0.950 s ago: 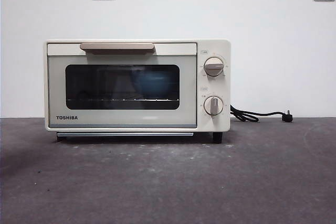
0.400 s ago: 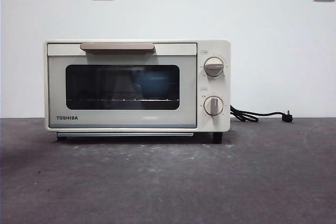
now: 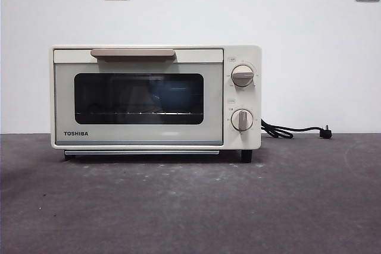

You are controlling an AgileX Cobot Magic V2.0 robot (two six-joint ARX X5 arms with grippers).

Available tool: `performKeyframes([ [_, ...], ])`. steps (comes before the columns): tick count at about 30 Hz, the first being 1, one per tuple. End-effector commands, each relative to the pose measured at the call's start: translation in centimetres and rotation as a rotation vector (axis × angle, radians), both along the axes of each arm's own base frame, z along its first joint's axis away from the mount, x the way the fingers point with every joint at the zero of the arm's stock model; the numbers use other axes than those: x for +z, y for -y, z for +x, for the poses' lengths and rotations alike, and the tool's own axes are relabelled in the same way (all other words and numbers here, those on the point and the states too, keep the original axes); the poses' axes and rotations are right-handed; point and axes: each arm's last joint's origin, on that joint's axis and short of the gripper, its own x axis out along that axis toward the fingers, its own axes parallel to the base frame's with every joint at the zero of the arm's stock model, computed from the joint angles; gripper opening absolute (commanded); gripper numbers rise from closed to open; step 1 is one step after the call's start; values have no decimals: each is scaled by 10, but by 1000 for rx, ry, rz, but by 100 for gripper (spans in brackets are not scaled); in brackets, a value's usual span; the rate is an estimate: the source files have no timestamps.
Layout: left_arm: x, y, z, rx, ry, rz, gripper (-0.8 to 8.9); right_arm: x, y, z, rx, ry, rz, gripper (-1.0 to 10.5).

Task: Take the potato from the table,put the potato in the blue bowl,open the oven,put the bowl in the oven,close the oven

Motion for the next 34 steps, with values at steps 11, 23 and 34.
performKeyframes([
  [11, -100, -2, 3, 65, -130, -8, -4, 1, 3, -4, -2, 10, 13, 3],
  [23, -137, -2, 3, 64, -287, -37, -4, 1, 3, -4, -2, 10, 13, 3],
  [34, -140, -2, 3, 65, -320, -64, -4, 1, 3, -4, -2, 10, 13, 3],
])
